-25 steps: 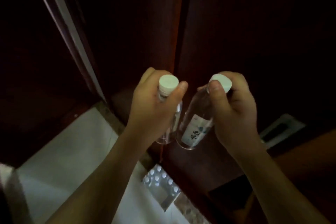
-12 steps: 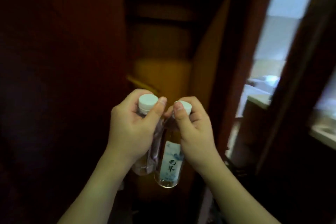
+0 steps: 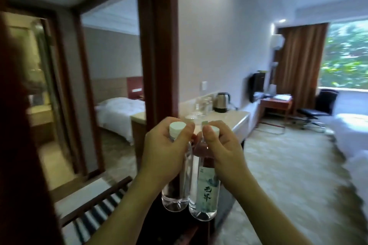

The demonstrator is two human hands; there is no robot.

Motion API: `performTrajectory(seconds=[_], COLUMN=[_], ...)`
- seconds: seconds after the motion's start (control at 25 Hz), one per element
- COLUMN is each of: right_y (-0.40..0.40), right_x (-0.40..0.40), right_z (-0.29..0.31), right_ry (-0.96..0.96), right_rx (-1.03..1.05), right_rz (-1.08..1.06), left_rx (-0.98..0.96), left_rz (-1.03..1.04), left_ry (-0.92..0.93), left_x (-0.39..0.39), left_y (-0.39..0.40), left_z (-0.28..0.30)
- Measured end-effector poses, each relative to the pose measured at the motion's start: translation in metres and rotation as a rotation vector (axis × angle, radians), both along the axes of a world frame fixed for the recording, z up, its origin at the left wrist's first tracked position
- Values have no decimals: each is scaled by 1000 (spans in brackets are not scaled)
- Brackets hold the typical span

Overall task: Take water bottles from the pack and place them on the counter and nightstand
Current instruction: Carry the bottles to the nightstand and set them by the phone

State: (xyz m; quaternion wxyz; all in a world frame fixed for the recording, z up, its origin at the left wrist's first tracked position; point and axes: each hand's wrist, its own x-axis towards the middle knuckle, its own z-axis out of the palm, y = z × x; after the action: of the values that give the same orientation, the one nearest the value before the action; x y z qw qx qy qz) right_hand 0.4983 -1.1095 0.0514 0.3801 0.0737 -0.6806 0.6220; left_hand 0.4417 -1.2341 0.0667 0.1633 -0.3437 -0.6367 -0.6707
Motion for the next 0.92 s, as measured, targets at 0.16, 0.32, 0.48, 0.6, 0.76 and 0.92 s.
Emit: performTrajectory(seconds=[0.16,0.32,0.48,0.6,0.76,0.92], right_y=[121,211,290,358,445,533], right_x=[24,34,18,-13,-76,-136], right_z=[2,-1,-11,-22,-25,-9], right_ry=[-6,4,-21,-48,-73,-119], right_rx=[-19,-9,-1,14,21,6], right_rz=[-199,-304,-422,-481,-581,-687], left_rx=[2,9,-10,-22,-2,-16], left_rz=[-190,-300,-412,-524,-592,-650], left_ry=[-49,-73,-53,-68,-47,-30], left_x=[3,-3,-26,-63,-136,-203], left_y=[135,241,327,399,497,596], left_z=[4,-1,-12,-23,-28,-10])
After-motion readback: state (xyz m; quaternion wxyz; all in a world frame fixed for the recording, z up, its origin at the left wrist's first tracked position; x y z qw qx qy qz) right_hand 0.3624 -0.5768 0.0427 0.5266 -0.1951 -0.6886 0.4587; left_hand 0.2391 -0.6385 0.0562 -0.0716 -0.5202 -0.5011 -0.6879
